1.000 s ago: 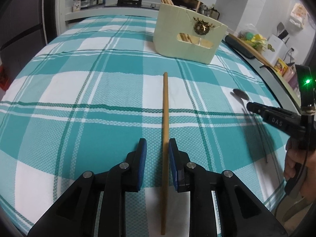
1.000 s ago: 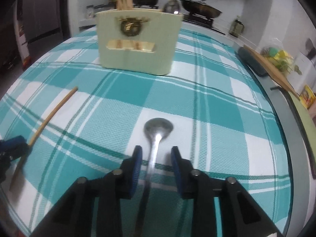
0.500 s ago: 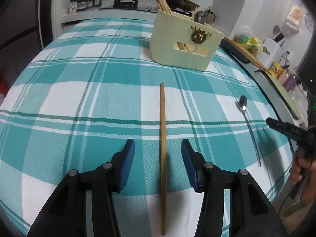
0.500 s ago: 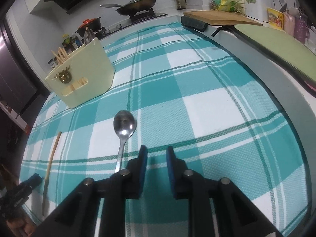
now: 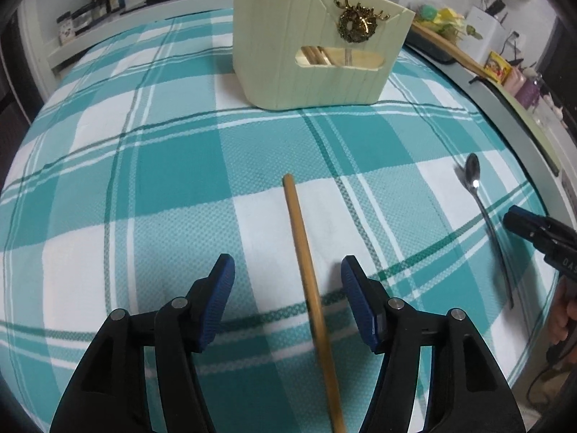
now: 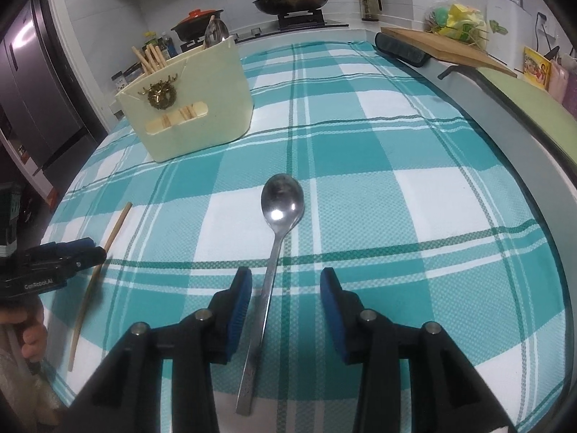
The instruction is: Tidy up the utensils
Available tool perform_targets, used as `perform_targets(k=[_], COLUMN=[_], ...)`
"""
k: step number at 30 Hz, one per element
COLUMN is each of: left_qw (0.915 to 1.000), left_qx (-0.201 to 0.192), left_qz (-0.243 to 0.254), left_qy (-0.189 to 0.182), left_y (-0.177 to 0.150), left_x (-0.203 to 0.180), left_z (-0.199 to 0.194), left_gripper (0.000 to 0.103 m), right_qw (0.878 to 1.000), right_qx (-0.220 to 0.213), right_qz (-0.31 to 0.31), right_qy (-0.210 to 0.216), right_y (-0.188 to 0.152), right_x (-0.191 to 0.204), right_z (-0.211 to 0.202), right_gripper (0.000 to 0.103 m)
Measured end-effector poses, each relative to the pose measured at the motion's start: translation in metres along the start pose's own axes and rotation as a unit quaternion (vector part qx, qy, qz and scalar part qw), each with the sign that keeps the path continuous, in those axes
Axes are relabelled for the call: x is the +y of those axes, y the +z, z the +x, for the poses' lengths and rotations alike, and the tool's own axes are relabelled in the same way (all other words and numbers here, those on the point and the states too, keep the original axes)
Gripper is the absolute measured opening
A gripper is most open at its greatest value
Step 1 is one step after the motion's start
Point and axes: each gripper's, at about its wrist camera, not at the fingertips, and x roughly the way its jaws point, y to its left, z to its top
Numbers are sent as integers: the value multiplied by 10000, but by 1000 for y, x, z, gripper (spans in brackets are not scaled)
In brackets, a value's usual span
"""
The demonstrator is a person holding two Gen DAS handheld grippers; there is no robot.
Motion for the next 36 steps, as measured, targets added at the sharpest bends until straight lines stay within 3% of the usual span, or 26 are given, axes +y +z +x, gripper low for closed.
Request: perform_targets(k=[3, 7, 10, 11, 12, 13, 14, 16, 24, 31, 36], left_qw=[9998, 9995, 9994, 9994, 9994, 9994, 9995, 9998, 9914, 9769, 9671], left_qx=[114, 176, 81, 49, 25, -21, -79, -192, -1234, -2055, -2481], left_qz=[166, 201, 242, 279, 305, 299, 252, 85, -289, -381, -392], left_qy=[69, 168, 214, 191, 178, 187, 154, 21, -320, -437, -393], left_y=[11, 14, 13, 13, 12, 11, 11, 10, 14, 13, 11], left_x=[-4, -8, -14, -17, -20, -21, -20, -17, -12, -6, -7], left_z=[6, 9, 8, 8, 8, 8, 7, 2, -77, -154, -183], left_gripper=[63, 60, 34, 17, 7, 6, 5, 4, 5, 5, 5], right_qw=[9999, 9991, 9973, 9971, 9971, 9969, 9960, 9957, 9927, 9808, 9744], right_qx=[123, 243, 128, 95, 68, 40, -12, -136, -1147, -1807, -2085], right_qz=[-41, -293, -511, -493, -439, -402, -424, -416, -320, -585, -683], right_qy=[38, -162, -506, -567, -613, -680, -793, -815, 189, 447, 490], right_y=[7, 18, 30, 33, 36, 37, 38, 38, 39, 39, 42], right_x=[2, 15, 28, 30, 31, 32, 32, 30, 26, 41, 48], right_z=[13, 36, 50, 53, 55, 57, 58, 57, -22, -93, -117], right_gripper=[49, 49, 49, 49, 49, 48, 36, 36, 36, 36, 34])
